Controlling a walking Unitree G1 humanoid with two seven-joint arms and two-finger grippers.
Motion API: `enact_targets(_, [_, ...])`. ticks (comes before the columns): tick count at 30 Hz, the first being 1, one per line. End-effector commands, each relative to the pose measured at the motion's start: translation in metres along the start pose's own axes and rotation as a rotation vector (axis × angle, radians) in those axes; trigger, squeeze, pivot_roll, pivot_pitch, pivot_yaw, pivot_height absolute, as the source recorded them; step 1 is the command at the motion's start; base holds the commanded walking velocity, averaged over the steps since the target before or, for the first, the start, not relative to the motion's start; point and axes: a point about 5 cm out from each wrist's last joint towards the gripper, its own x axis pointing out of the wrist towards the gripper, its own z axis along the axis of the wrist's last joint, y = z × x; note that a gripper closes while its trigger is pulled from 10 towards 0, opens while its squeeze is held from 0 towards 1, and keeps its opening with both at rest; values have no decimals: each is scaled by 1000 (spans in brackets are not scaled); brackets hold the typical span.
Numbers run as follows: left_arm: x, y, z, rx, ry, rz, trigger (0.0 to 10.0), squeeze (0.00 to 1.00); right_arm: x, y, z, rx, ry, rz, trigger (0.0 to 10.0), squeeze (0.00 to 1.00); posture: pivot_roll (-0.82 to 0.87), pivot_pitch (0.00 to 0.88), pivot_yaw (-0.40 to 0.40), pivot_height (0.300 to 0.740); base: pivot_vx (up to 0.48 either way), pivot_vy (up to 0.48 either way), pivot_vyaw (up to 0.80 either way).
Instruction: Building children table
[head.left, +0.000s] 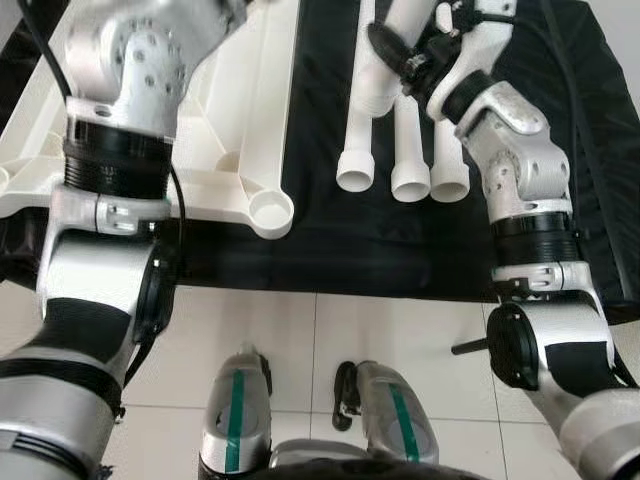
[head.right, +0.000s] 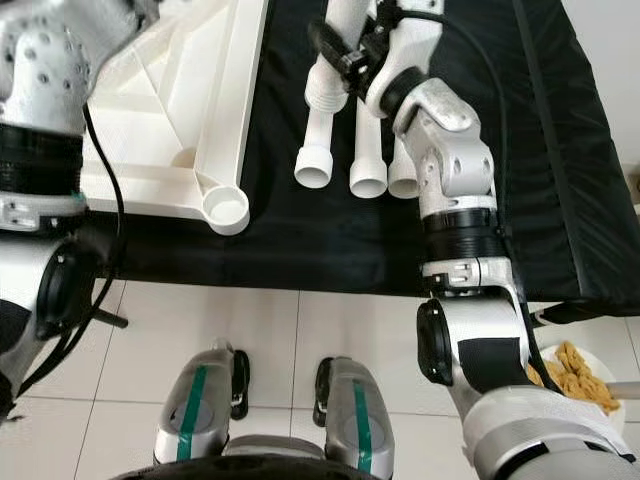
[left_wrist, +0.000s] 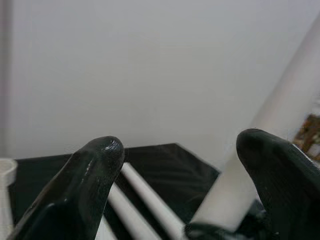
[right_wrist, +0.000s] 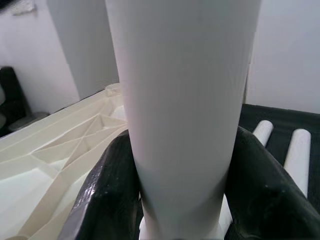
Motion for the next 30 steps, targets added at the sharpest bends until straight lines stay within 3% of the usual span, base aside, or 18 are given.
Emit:
enact_targets(1, [-1,-6,-3,64,11,-51,10000,0,-3,1,4,20,-47,-9,10000,0,35,17,-14,740,0,0,0])
enact_targets(8, [-12,0,-25,116,81,-13,10000,0,-10,2,4,51,-93,-29,10000,0,34,19,-11,740,0,0,0])
enact_targets(10, [-25,2,-44,107,147,-40,10000,0,-16,2,5,71,-136,-46,10000,0,34,19,-8,740,0,0,0])
enact_targets(16, [-56,11,-81,262,344,-69,10000,0,-30,-7,5,93,-168,-98,10000,0,37,26,-4,740,0,0,0])
enact_targets(20, [-61,12,-87,267,372,-77,10000,0,-32,-8,4,84,-166,-105,10000,0,37,26,-4,740,0,0,0])
enact_targets(21, [-70,12,-94,306,414,-121,10000,0,-35,-10,3,79,-160,-113,10000,0,38,35,-1,740,0,0,0])
enact_targets(24, [-76,12,-99,334,444,-154,10000,0,-37,-12,3,75,-157,-118,10000,0,38,35,-1,740,0,0,0])
enact_targets(25, [-88,11,-105,375,501,-226,10000,0,-39,-14,2,67,-151,-122,10000,0,39,46,3,740,0,0,0])
enact_targets(27, [-106,4,-112,368,573,-369,10000,0,-44,-16,1,61,-143,-127,10000,0,46,50,3,740,0,0,0])
enact_targets(30, [-111,1,-114,355,589,-414,10000,0,-44,-17,1,61,-141,-128,10000,0,46,50,3,740,0,0,0])
